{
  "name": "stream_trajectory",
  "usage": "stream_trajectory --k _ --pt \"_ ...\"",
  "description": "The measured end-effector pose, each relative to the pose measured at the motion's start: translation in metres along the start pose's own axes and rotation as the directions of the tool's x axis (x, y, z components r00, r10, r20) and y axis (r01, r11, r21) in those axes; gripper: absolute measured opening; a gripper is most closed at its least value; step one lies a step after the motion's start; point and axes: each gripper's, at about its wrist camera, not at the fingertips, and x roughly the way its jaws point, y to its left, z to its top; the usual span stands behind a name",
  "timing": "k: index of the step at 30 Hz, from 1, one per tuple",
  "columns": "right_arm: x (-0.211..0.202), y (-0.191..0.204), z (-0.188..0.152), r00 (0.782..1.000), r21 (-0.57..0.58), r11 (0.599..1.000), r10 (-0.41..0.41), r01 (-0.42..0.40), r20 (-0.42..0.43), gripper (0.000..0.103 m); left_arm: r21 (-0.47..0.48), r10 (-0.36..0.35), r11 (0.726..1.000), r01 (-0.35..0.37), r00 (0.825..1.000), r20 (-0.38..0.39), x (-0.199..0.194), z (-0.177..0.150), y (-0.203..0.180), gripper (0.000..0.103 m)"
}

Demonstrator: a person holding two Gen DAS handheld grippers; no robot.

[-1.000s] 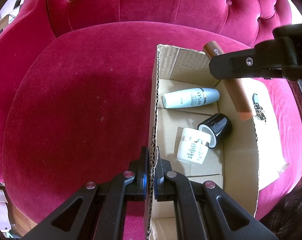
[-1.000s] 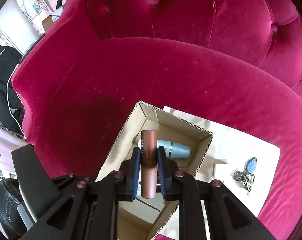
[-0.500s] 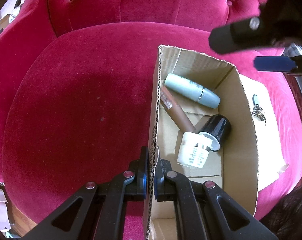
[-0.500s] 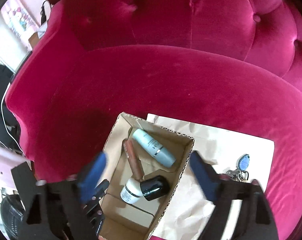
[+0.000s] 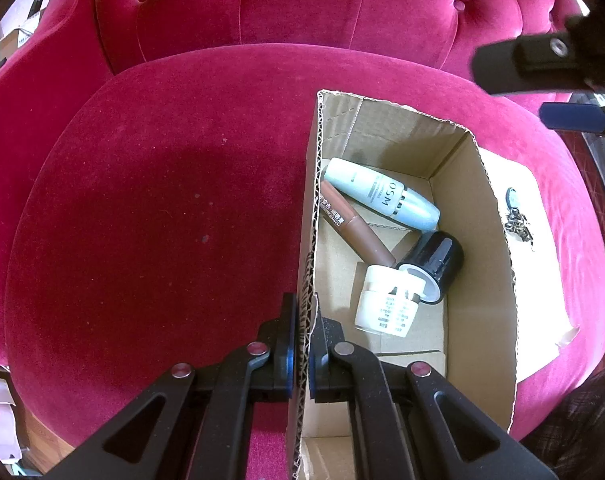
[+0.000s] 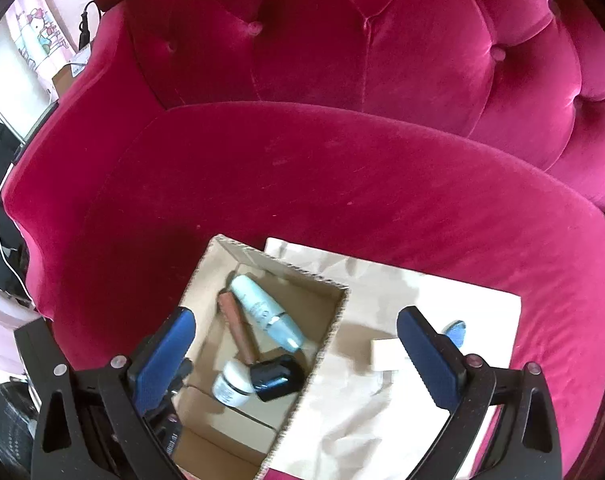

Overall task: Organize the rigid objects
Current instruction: 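Carry the brown tube into the box and open the right gripper, then move the right gripper back over the paper to the white charger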

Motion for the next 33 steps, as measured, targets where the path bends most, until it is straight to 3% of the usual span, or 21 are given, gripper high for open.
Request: stream_trajectory --k 16,33 --pt "-0.004 -0.052 -0.017 0.996 -0.024 0.996 -0.088 0.088 0.005 0.103 0.000 0.000 1.000 0.000 1.000 -0.001 0.000 -0.001 0.000 0.004" --pt "0.020 -0.069 -0.046 0.996 -0.097 0.991 -0.087 0.088 0.012 0.103 0.004 0.005 1.000 -0.005 1.000 -0.001 0.002 0.000 0.002 0.004"
